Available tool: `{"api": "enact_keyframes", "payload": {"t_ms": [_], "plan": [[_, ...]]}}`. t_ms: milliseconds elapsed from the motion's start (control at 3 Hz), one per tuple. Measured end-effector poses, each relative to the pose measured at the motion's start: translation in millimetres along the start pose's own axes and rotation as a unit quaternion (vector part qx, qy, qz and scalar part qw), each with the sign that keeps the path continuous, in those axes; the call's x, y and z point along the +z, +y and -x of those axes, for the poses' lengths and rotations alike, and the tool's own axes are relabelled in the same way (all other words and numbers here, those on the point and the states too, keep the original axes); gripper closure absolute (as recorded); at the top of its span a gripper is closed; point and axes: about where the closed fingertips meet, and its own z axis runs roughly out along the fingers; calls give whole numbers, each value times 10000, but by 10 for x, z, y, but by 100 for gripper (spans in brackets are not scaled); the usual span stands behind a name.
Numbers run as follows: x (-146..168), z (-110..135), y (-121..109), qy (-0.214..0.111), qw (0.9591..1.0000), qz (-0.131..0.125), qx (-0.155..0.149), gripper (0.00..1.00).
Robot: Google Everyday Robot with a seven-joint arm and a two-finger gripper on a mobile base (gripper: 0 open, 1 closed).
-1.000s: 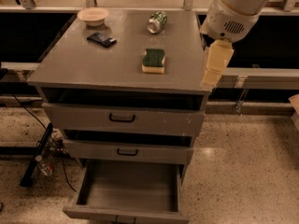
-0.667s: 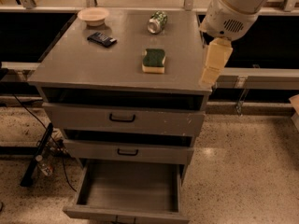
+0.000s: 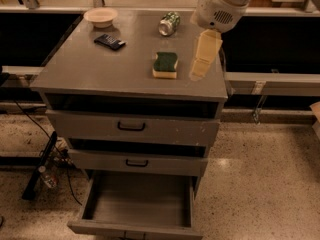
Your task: Place sponge into bottom drawer
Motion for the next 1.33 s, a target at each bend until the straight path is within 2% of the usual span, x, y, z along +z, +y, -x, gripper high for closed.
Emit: {"api": "enact_keyframes", "payload": {"t_ms": [333,667,1000,1333], "plan": [[167,274,-150,-156,9997,83,-173,0],[185,283,-173,-186,9997,71,-171,0],[319,347,-334,-399,9991,-9,-154,0],[757,533,-909,-642,9979,-75,-88,0]]}}
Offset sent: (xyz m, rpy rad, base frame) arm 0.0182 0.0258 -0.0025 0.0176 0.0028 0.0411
